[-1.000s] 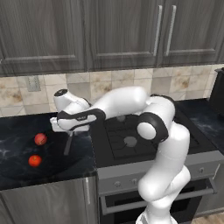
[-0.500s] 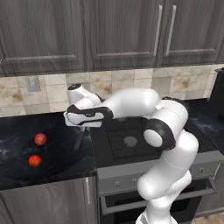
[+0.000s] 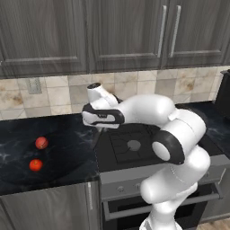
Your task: Place the pan on the rear right burner on the stove. Then place the tomato and the onion in the pan and turn on the rear right burner.
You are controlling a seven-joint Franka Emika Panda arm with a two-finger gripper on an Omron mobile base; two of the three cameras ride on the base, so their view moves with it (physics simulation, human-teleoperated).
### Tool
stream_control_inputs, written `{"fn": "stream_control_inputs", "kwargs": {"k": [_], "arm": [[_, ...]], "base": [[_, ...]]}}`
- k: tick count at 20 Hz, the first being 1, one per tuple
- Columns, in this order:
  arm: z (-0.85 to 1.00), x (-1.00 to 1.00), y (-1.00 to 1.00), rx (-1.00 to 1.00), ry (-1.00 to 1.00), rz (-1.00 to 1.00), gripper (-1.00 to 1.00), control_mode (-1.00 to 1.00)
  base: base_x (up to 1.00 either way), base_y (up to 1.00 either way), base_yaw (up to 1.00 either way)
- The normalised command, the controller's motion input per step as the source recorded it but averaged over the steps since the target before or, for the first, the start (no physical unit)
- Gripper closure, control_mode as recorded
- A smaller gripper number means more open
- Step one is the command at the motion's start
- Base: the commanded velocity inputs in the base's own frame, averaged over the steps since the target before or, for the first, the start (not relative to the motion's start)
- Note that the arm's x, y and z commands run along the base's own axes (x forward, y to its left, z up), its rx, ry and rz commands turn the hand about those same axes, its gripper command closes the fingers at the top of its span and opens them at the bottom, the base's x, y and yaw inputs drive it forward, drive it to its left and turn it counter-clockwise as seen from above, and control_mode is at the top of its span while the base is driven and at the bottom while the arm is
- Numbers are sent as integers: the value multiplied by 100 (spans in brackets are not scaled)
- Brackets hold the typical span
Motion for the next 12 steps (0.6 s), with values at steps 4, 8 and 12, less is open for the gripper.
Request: {"fn": "stream_control_inputs", "kwargs": {"k": [4,8,12], "arm": [[6,0,-61,2,0,-7,100,-100],[5,0,-59,2,0,-8,100,-100],[8,1,-58,2,0,-8,100,-100]], "base": [[0,0,0],[0,0,0],[0,0,0]]}}
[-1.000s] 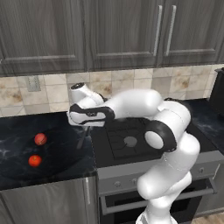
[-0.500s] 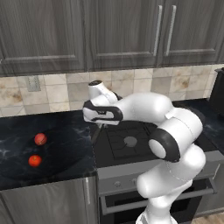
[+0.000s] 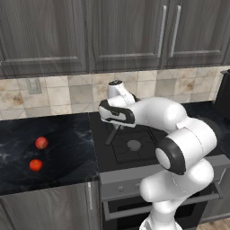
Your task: Place the pan on the rear right burner on the stove. Then place the tomato and the onion in the pan and turn on the rear right burner.
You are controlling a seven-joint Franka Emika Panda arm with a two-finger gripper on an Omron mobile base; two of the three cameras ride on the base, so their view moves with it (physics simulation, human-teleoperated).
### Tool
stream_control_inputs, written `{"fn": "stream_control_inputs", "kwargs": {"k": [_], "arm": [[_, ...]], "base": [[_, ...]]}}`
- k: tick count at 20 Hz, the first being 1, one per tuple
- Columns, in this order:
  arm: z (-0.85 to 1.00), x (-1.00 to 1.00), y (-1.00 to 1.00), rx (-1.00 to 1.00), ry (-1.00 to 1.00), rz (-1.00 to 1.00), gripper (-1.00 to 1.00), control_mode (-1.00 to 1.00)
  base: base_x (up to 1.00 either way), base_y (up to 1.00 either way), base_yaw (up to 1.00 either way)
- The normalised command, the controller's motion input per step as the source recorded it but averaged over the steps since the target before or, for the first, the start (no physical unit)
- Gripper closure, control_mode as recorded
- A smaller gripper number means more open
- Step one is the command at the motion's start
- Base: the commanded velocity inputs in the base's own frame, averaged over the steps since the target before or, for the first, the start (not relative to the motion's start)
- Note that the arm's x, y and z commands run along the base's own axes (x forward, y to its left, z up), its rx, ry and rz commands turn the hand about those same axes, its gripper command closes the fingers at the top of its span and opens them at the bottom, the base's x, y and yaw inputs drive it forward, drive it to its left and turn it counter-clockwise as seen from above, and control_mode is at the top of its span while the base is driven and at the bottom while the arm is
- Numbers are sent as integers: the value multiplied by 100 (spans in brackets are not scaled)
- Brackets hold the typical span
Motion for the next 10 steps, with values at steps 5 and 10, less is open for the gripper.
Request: {"fn": "stream_control_inputs", "kwargs": {"k": [5,10], "arm": [[8,4,-54,2,0,-9,100,-100],[5,5,-53,1,0,-10,100,-100]], "base": [[0,0,0],[0,0,0]]}}
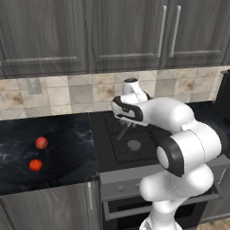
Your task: Place the pan on the rear right burner on the stove. Then place the tomato and the onion in the pan and turn on the rear right burner.
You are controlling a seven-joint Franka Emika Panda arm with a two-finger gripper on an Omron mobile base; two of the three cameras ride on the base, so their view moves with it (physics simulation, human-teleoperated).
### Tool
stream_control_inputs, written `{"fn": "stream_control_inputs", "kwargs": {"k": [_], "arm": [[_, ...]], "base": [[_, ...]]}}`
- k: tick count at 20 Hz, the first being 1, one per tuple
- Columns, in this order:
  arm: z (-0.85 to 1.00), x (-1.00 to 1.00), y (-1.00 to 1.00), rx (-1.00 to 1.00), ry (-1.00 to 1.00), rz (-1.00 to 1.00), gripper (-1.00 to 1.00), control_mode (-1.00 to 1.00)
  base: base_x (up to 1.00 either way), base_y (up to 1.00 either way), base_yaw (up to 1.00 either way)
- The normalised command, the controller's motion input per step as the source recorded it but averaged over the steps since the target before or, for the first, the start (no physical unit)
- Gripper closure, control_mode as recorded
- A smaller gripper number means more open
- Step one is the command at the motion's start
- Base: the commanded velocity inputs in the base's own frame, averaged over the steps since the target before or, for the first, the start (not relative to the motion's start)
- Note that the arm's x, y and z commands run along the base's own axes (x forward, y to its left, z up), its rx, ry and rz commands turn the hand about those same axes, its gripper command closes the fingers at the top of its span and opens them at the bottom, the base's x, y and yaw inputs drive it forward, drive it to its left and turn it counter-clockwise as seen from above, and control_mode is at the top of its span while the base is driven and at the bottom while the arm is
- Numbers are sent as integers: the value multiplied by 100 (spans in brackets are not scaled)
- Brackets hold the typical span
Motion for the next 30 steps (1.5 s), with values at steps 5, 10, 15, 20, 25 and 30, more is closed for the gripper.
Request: {"fn": "stream_control_inputs", "kwargs": {"k": [5,10,15,20,25,30], "arm": [[1,8,-52,2,0,-10,100,-100],[0,18,-50,3,0,-9,100,-100],[0,30,-43,2,0,-5,100,-100],[0,36,-37,1,0,-3,100,-100],[0,39,-29,0,0,-1,100,-100],[0,32,-22,0,1,0,100,-100]], "base": [[0,0,0],[0,0,0],[0,0,0],[0,0,0],[0,0,0],[0,0,0]]}}
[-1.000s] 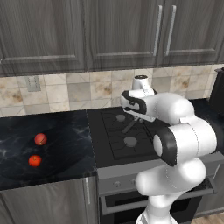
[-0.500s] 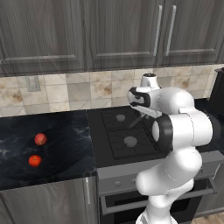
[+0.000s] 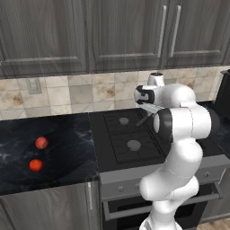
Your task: Place the pan on the rear right burner on the stove. Then place the tomato and the onion in the pan and turn on the rear right burner.
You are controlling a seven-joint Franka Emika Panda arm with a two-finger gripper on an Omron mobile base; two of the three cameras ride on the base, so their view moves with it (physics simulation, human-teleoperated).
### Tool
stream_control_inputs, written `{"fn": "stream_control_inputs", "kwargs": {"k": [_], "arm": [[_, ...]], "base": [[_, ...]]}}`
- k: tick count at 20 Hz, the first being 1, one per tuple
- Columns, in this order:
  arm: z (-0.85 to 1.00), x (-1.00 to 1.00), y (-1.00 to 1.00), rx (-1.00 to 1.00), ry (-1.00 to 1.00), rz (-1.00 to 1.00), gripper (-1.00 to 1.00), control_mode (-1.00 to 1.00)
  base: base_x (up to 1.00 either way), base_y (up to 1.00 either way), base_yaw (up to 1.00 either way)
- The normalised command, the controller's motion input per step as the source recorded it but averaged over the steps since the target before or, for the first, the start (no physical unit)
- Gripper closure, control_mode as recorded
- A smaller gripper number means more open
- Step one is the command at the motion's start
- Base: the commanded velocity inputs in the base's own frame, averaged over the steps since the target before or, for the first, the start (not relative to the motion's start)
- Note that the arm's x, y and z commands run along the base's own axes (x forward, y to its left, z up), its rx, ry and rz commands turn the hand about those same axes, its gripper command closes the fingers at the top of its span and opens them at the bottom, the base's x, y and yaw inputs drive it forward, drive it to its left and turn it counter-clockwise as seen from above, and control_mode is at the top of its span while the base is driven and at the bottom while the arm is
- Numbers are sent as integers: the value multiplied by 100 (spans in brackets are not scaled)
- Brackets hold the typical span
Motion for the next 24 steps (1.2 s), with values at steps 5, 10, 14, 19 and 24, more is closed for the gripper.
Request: {"fn": "stream_control_inputs", "kwargs": {"k": [5,10,14,19,24], "arm": [[-3,26,-11,0,2,0,100,-100],[-10,21,-10,0,1,0,100,-100],[-17,9,-7,0,2,0,100,-100],[-22,1,-4,0,1,-2,100,-100],[-26,0,-3,1,1,-3,100,-100]], "base": [[0,0,0],[0,0,0],[0,0,0],[0,0,0],[0,0,0]]}}
